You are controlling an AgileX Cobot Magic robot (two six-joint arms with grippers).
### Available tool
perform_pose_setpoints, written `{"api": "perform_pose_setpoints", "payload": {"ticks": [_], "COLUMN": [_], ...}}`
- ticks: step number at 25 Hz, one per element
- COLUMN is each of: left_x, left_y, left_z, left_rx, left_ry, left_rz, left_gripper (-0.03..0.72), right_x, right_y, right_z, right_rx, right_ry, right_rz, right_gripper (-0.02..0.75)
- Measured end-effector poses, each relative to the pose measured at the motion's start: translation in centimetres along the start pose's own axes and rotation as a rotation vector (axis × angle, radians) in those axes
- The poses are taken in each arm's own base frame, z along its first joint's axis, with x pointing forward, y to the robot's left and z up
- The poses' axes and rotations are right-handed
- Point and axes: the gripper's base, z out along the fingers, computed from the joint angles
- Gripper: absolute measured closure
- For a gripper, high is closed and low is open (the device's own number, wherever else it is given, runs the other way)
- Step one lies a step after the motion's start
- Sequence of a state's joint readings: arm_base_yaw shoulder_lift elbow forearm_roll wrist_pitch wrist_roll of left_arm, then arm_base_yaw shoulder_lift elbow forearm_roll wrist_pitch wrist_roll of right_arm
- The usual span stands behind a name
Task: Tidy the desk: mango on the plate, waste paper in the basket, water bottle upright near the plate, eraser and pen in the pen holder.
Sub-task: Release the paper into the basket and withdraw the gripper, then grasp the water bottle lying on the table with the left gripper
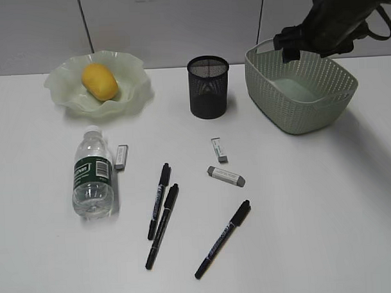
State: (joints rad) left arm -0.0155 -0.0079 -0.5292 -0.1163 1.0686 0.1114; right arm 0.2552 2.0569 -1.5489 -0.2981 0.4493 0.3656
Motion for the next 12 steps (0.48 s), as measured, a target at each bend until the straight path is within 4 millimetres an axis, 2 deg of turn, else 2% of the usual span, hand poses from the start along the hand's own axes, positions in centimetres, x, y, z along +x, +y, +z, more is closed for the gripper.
{"api": "perform_pose_setpoints", "payload": {"ticks": [2, 5, 12], "left_x": [0.0, 0.0, 0.0], "left_y": [0.0, 0.0, 0.0], "left_z": [0.0, 0.0, 0.0], "left_rx": [-0.001, -0.001, -0.001], "left_ry": [0.0, 0.0, 0.0], "left_rz": [0.0, 0.0, 0.0], "left_gripper": [0.188, 0.188, 0.188], "right_x": [-0.2, -1.0, -3.4], "right_y": [-0.2, -0.7, -0.8], "right_z": [-0.8, -3.4, -12.5], "right_rx": [0.021, 0.057, -0.051], "right_ry": [0.034, 0.098, 0.165], "right_rz": [0.003, -0.007, -0.222], "right_gripper": [0.12, 0.158, 0.188]}}
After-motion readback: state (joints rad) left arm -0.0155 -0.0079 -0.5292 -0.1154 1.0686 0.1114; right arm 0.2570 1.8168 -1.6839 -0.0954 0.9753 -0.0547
